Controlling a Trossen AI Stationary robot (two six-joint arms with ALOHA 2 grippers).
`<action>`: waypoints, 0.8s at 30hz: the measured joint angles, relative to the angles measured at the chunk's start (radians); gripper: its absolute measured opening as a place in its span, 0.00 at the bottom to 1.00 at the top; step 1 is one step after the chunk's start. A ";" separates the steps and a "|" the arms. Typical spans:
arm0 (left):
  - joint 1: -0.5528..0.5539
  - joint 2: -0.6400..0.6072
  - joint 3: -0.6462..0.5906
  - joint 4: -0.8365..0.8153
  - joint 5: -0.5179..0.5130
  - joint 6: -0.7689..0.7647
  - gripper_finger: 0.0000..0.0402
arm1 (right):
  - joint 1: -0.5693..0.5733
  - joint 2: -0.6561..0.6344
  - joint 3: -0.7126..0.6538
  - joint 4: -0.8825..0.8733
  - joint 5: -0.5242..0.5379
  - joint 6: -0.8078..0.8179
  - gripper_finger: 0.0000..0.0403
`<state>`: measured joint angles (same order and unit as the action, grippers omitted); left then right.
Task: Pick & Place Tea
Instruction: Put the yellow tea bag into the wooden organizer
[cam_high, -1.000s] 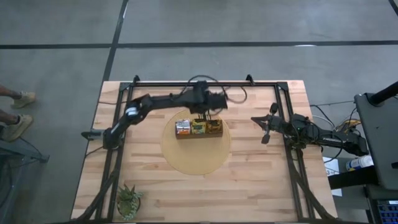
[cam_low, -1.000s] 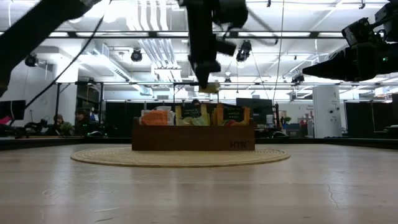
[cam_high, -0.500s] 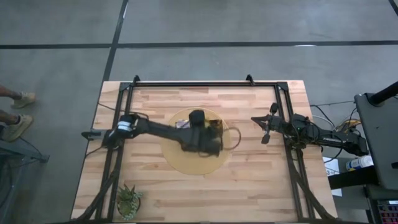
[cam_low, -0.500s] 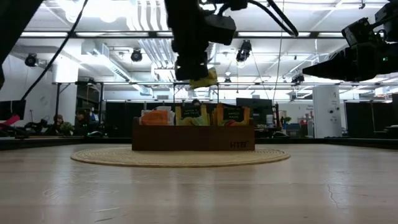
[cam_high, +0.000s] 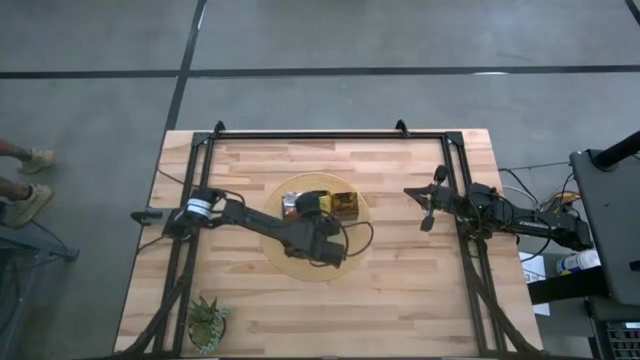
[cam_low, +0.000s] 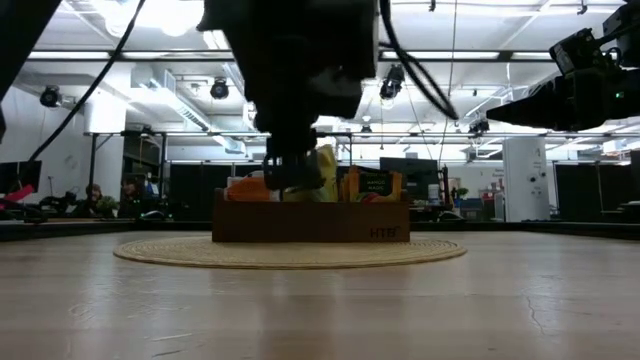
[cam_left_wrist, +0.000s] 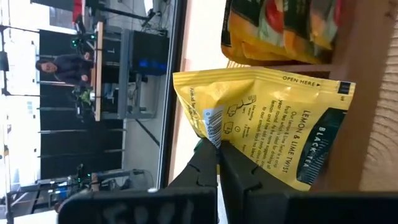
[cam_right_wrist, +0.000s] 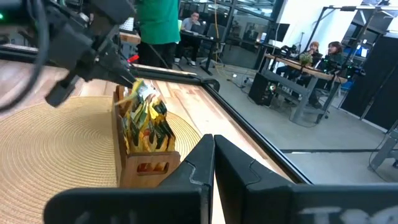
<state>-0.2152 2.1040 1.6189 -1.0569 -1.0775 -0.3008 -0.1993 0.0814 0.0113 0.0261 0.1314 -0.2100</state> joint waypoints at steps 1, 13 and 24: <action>0.006 0.000 -0.013 0.014 -0.001 0.005 0.00 | 0.000 0.000 0.000 0.000 0.000 0.000 0.02; 0.066 0.000 -0.081 0.137 -0.024 0.060 0.00 | 0.000 0.000 0.000 0.000 0.000 0.000 0.02; 0.068 0.000 -0.169 0.354 0.019 0.231 0.00 | 0.000 0.000 0.000 0.000 0.000 0.000 0.02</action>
<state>-0.1467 2.1040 1.4498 -0.7029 -1.0583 -0.0696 -0.1993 0.0814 0.0113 0.0261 0.1314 -0.2100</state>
